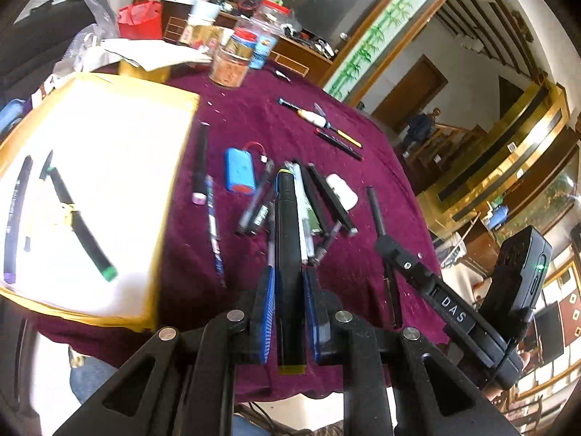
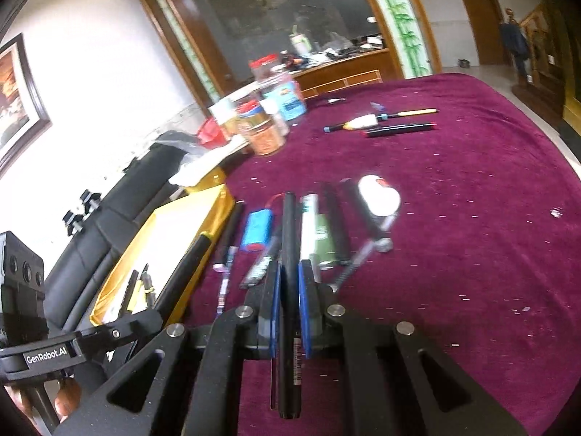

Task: Organize rigid objects
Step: 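Carry both black pens into the tray and open both tools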

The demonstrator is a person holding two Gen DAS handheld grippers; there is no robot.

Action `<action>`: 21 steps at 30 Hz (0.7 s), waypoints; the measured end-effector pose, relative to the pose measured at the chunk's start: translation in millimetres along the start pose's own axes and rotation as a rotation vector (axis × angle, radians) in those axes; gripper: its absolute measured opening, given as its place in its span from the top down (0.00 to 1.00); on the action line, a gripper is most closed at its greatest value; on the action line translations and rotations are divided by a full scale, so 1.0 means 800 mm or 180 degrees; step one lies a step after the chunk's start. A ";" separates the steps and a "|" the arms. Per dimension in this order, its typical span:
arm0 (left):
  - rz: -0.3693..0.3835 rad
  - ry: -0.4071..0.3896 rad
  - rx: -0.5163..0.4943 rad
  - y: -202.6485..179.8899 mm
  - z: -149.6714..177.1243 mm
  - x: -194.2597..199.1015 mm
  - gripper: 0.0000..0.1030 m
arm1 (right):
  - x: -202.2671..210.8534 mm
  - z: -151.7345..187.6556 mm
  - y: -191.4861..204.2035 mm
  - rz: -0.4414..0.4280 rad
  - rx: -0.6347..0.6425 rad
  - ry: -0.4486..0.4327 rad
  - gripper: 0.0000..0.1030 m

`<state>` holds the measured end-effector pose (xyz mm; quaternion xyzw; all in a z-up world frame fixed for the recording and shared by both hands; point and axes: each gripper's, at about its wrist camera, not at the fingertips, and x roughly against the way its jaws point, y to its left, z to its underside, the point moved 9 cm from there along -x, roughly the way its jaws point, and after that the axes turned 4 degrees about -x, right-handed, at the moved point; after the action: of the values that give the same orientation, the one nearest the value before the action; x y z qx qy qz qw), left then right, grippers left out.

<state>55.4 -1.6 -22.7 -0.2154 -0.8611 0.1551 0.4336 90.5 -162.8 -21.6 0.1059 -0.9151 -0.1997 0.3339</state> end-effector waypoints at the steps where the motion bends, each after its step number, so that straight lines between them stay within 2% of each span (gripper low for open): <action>1: -0.0005 -0.0018 0.0014 0.004 -0.002 0.003 0.85 | -0.003 0.001 0.008 -0.0035 0.0022 0.0015 0.91; 10: -0.0045 -0.0097 0.0213 0.040 -0.008 0.020 0.85 | -0.036 0.011 0.056 -0.0225 0.0149 0.0162 0.91; 21: -0.0270 -0.0310 0.0487 0.100 -0.018 0.060 0.85 | -0.058 0.025 0.116 -0.0475 0.0346 0.0309 0.91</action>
<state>60.7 92.4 -17.9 -0.1371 -0.8752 0.2123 0.4126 106.6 -58.4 -21.5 0.2013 -0.8969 -0.1687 0.3558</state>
